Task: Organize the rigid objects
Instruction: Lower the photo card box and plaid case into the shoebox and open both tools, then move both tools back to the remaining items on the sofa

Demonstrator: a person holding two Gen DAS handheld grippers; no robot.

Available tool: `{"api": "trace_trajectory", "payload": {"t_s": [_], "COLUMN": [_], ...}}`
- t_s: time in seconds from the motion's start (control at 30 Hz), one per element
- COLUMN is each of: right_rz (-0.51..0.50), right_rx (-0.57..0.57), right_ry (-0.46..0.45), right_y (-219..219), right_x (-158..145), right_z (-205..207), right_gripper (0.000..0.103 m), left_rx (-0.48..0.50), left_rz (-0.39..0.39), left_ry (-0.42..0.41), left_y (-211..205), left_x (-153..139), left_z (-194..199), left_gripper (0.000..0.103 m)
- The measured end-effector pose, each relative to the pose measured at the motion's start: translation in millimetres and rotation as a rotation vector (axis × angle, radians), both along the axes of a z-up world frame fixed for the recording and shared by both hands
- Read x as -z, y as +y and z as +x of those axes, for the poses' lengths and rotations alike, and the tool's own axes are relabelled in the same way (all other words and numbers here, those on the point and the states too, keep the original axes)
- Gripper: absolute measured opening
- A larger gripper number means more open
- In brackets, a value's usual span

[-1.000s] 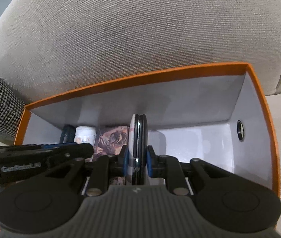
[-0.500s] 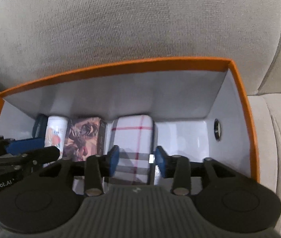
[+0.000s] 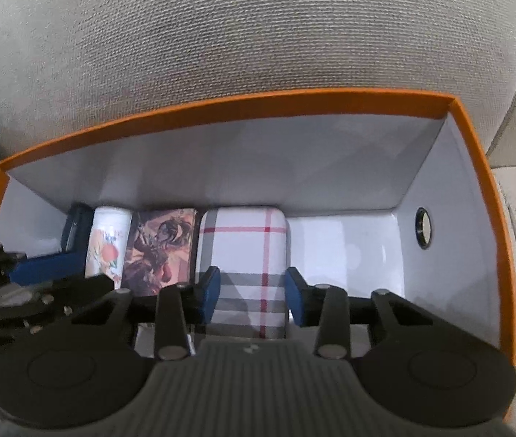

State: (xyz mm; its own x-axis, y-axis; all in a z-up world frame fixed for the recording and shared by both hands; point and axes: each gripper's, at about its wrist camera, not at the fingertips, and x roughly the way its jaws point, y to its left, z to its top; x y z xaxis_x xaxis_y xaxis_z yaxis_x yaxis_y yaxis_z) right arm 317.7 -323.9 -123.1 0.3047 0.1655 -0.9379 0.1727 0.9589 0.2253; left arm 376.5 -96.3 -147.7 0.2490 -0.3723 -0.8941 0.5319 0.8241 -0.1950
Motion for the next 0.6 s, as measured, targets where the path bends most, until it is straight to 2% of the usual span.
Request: {"api": "trace_trajectory", "payload": {"t_s": [0.2, 0.3, 0.43, 0.6], "right_rz": [0.01, -0.001, -0.026, 0.009], "right_rx": [-0.003, -0.032, -0.093, -0.136], "right_ry": [-0.023, -0.075, -0.19, -0.315], "right_y": [3.5, 7.2, 18.4, 25.7], "right_x": [-5.9, -25.0, -59.4, -104.3], "right_z": [-5.3, -18.3, -42.0, -84.7], "right_gripper": [0.04, 0.041, 0.041, 0.041], "left_rx": [0.002, 0.015, 0.067, 0.163], "left_rz": [-0.032, -0.078, -0.129, -0.155], "left_ry": [-0.022, -0.061, -0.117, -0.168], "left_y": [1.0, 5.9, 14.7, 33.2], "left_x": [-1.4, -16.3, -43.4, -71.6], "left_z": [-6.4, -17.1, -41.7, -82.8], "left_gripper": [0.042, 0.042, 0.042, 0.042]}}
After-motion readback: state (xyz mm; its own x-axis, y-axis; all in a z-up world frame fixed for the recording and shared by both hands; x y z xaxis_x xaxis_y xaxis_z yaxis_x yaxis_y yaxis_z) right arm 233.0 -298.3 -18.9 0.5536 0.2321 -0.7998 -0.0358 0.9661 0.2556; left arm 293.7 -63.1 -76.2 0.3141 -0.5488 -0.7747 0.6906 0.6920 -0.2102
